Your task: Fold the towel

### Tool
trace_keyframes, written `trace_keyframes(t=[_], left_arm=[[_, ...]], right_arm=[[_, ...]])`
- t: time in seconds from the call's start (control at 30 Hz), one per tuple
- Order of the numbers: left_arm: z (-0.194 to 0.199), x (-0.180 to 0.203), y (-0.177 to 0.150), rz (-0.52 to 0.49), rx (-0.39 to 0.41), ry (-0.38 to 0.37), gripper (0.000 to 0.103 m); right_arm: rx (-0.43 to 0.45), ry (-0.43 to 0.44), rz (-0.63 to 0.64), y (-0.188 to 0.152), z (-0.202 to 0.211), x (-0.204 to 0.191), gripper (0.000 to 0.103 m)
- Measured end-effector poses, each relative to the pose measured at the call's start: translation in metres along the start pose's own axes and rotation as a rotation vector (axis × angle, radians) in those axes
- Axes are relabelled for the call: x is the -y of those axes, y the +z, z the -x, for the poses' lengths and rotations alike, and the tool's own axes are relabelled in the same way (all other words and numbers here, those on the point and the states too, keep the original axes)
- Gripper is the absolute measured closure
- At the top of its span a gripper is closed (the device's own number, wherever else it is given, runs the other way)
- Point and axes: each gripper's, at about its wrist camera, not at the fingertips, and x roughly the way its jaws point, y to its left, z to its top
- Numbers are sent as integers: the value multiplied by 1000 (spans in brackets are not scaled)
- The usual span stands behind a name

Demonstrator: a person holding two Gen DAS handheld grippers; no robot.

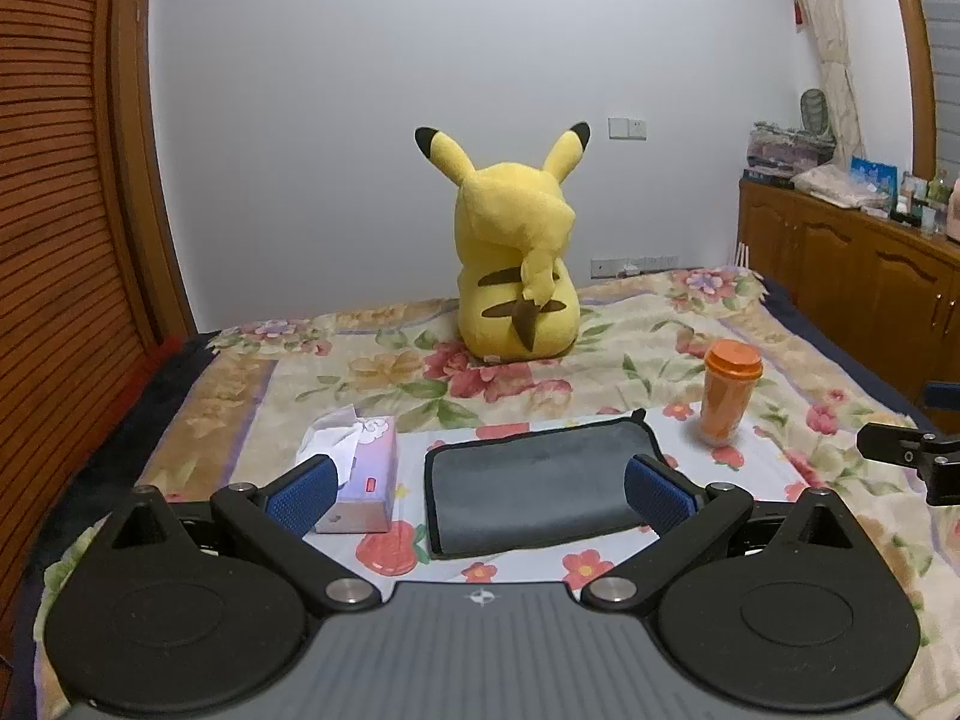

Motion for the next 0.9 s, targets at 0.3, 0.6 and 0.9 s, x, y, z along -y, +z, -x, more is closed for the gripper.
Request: trace_keyframes(t=[0.3,0.6,0.9], left_arm=[[18,15,-19,-9,7,-22,0],[22,32,-53,-26,-34,-50,0],[17,38,-82,-22,-83,-72,0]], right_arm=[[13,6,-6,-8,19,-2,0],[-5,15,-18,-29,29,-8,0],[-40,18,-11,-55,31,-11,0]])
